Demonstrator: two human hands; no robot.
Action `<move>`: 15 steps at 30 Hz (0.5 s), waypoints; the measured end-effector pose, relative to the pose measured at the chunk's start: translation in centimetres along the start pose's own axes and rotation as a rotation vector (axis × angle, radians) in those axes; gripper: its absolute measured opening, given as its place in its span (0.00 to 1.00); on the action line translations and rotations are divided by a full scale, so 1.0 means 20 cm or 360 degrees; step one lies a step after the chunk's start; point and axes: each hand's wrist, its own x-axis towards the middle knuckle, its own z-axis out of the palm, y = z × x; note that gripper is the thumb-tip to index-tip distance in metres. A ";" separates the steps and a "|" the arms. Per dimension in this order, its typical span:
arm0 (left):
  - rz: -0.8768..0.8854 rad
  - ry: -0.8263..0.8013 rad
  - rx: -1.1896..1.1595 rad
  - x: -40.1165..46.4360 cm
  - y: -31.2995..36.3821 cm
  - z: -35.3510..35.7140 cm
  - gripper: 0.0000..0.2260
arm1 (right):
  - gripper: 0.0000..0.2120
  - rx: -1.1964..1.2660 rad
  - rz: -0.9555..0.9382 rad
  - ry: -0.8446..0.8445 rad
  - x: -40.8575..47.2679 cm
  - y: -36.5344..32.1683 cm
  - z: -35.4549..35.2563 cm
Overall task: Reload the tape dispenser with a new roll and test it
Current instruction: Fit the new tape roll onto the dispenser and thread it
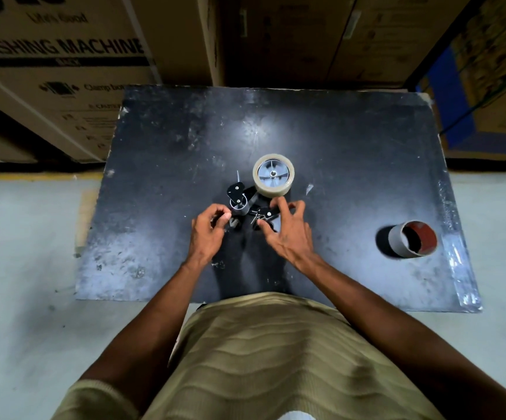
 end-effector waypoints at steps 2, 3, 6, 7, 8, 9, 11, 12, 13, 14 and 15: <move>0.0029 -0.0039 0.0036 -0.01 -0.03 0.00 0.03 | 0.19 0.0017 0.0017 0.0014 0.00 0.00 0.00; 0.0030 -0.0043 0.0031 -0.02 -0.05 0.01 0.03 | 0.19 0.0022 0.0023 0.0012 0.00 -0.01 0.01; -0.0013 0.0002 -0.0030 -0.03 -0.06 0.01 0.05 | 0.18 0.0040 0.0016 -0.0012 -0.01 -0.02 0.02; -0.0034 0.0015 -0.0045 -0.03 -0.06 0.01 0.05 | 0.18 0.0049 0.0012 -0.0016 -0.01 -0.02 0.03; -0.0051 0.0024 -0.0057 -0.03 -0.06 0.01 0.05 | 0.18 0.0059 0.0013 -0.0019 -0.01 -0.02 0.03; -0.0062 0.0030 -0.0065 -0.03 -0.06 0.00 0.05 | 0.19 0.0066 0.0019 -0.0020 -0.01 -0.02 0.03; -0.0080 0.0041 -0.0086 -0.03 -0.07 0.00 0.04 | 0.19 0.0063 0.0033 -0.0023 -0.01 -0.01 0.03; -0.0082 0.0044 -0.0091 -0.03 -0.08 -0.01 0.04 | 0.19 0.0058 0.0038 -0.0022 -0.01 -0.01 0.03; -0.0085 0.0047 -0.0089 -0.02 -0.08 -0.01 0.05 | 0.19 0.0052 0.0038 -0.0022 -0.01 -0.01 0.03; -0.0082 0.0047 -0.0093 -0.02 -0.09 -0.01 0.05 | 0.19 0.0045 0.0034 -0.0022 -0.01 -0.01 0.02; -0.0082 0.0044 -0.0100 -0.02 -0.09 -0.02 0.05 | 0.20 0.0038 0.0032 -0.0023 -0.01 -0.02 0.02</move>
